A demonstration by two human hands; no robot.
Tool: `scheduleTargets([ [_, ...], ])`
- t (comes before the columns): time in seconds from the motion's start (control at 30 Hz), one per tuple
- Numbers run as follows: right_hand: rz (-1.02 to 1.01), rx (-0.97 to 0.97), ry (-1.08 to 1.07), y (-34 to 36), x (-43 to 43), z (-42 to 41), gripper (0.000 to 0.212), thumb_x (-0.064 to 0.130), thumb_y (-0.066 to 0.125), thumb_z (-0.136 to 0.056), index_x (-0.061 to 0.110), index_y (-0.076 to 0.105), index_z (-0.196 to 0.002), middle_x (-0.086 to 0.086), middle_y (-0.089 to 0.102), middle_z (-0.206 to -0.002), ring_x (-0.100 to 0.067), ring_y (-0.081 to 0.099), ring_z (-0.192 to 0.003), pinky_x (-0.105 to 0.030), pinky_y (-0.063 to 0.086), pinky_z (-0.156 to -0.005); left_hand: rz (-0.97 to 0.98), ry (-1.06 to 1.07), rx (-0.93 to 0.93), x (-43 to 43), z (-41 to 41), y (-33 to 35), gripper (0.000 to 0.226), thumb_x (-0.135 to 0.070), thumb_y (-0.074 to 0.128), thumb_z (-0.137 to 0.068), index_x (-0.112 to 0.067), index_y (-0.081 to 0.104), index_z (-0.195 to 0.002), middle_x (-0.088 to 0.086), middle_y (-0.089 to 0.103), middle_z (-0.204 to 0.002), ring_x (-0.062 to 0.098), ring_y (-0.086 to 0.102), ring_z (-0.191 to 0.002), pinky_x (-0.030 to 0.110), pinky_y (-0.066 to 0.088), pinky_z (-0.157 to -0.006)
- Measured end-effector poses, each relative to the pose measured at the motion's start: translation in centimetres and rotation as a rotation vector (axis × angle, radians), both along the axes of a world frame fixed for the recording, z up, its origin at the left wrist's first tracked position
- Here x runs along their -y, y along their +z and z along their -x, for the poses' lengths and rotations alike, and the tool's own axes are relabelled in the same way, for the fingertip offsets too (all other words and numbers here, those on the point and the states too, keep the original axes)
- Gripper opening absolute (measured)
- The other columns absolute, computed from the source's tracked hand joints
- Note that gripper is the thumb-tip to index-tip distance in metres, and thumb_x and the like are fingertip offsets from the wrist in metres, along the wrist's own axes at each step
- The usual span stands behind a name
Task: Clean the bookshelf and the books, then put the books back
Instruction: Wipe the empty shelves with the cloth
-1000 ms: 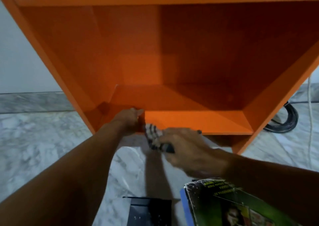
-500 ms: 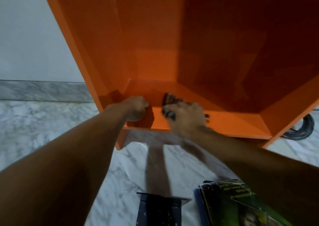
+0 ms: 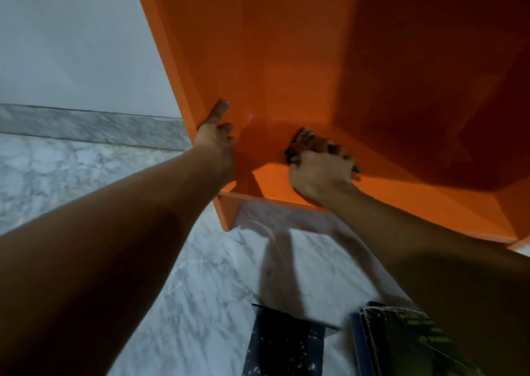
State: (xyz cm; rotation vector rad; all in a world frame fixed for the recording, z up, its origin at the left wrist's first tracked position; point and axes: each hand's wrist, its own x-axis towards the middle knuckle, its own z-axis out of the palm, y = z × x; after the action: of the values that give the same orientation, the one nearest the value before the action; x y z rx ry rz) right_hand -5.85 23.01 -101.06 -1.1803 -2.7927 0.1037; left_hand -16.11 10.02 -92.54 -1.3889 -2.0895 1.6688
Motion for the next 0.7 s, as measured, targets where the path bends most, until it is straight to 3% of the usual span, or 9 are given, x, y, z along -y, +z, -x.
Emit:
scheduleTargets([
  [0.1, -0.168, -0.096, 0.430, -1.1, 6.1, 0.3, 0.042, 0.041, 0.044, -0.079, 0.023, 0.063, -0.112, -0.011, 0.061, -0.116, -0.038, 0.051, -0.097, -0.046, 0.042, -0.080, -0.048, -0.077, -0.098, 0.1, 1.1, 0.2, 0.061, -0.044, 0.036, -0.098, -0.020, 0.027, -0.153, 0.007, 0.028, -0.159, 0.034, 0.011, -0.148, 0.067, -0.014, -0.112],
  [0.2, -0.032, -0.197, 0.843, -2.1, 10.0, -2.7, 0.027, 0.035, 0.058, -0.073, 0.023, 0.070, -0.093, -0.006, 0.066, -0.095, -0.033, 0.059, -0.080, -0.039, 0.050, -0.065, -0.100, -0.114, -0.146, 0.2, 2.0, 0.7, 0.058, -0.039, 0.044, -0.097, -0.015, 0.036, -0.149, 0.011, 0.032, -0.157, 0.035, 0.018, -0.145, 0.064, -0.009, -0.113],
  [0.27, 0.025, -0.397, 0.754, -0.7, 9.3, -3.3, 0.026, 0.030, 0.064, -0.070, 0.024, 0.071, -0.094, -0.003, 0.067, -0.096, -0.032, 0.063, -0.075, -0.035, 0.053, -0.061, -0.135, -0.154, -0.159, 0.4, 2.1, 0.9, 0.057, -0.037, 0.051, -0.095, -0.013, 0.042, -0.145, 0.015, 0.034, -0.154, 0.037, 0.023, -0.143, 0.063, -0.002, -0.117],
  [0.33, -0.033, -0.558, 0.475, 0.9, 6.3, -1.5, 0.034, 0.031, 0.059, -0.072, 0.024, 0.069, -0.104, -0.005, 0.067, -0.106, -0.035, 0.064, -0.085, -0.039, 0.054, -0.069, -0.154, -0.189, -0.139, 0.7, 1.9, 0.9, 0.054, -0.036, 0.053, -0.094, -0.012, 0.046, -0.142, 0.017, 0.037, -0.152, 0.037, 0.026, -0.142, 0.060, 0.005, -0.118],
  [0.4, 0.045, -0.364, 0.186, 1.7, 2.3, 1.2, 0.047, 0.039, 0.053, -0.079, 0.026, 0.057, -0.125, -0.010, 0.062, -0.124, -0.038, 0.059, -0.108, -0.046, 0.050, -0.087, -0.148, -0.190, -0.116, 1.0, 1.6, 0.9, 0.054, -0.038, 0.057, -0.092, -0.014, 0.049, -0.140, 0.019, 0.036, -0.152, 0.038, 0.026, -0.142, 0.059, 0.008, -0.118],
  [0.47, 0.177, -0.093, 0.070, 1.7, 0.6, 3.4, 0.059, 0.049, 0.051, -0.081, 0.032, 0.044, -0.137, -0.008, 0.050, -0.142, -0.041, 0.043, -0.127, -0.053, 0.038, -0.103, -0.129, -0.176, -0.103, 0.9, 1.3, 1.1, 0.057, -0.037, 0.057, -0.092, -0.013, 0.045, -0.142, 0.020, 0.033, -0.154, 0.038, 0.024, -0.144, 0.059, 0.007, -0.118],
  [0.53, 0.183, -0.015, 0.204, 0.5, 2.0, 5.4, 0.054, 0.052, 0.053, -0.078, 0.033, 0.049, -0.129, -0.008, 0.053, -0.137, -0.041, 0.044, -0.125, -0.051, 0.038, -0.101, -0.135, -0.171, -0.089, 0.8, 1.5, 1.1, 0.055, -0.037, 0.056, -0.093, -0.013, 0.046, -0.142, 0.020, 0.035, -0.153, 0.038, 0.024, -0.143, 0.058, 0.006, -0.119],
  [0.63, -0.047, -0.070, 0.511, -0.4, 5.8, 5.3, 0.041, 0.048, 0.058, -0.074, 0.025, 0.063, -0.107, -0.006, 0.067, -0.105, -0.036, 0.061, -0.093, -0.036, 0.046, -0.080, -0.163, -0.185, -0.090, 0.9, 2.0, 0.9, 0.055, -0.038, 0.058, -0.091, -0.014, 0.050, -0.140, 0.019, 0.040, -0.150, 0.038, 0.027, -0.142, 0.058, 0.007, -0.119],
  [0.7, -0.044, -0.120, 0.662, -0.5, 7.3, 2.3, 0.030, 0.041, 0.057, -0.073, 0.025, 0.068, -0.097, -0.002, 0.068, -0.095, -0.031, 0.062, -0.086, -0.030, 0.046, -0.074, -0.156, -0.193, -0.090, 1.0, 2.1, 0.9, 0.052, -0.037, 0.058, -0.091, -0.015, 0.051, -0.138, 0.018, 0.042, -0.149, 0.037, 0.029, -0.140, 0.058, 0.008, -0.118],
])
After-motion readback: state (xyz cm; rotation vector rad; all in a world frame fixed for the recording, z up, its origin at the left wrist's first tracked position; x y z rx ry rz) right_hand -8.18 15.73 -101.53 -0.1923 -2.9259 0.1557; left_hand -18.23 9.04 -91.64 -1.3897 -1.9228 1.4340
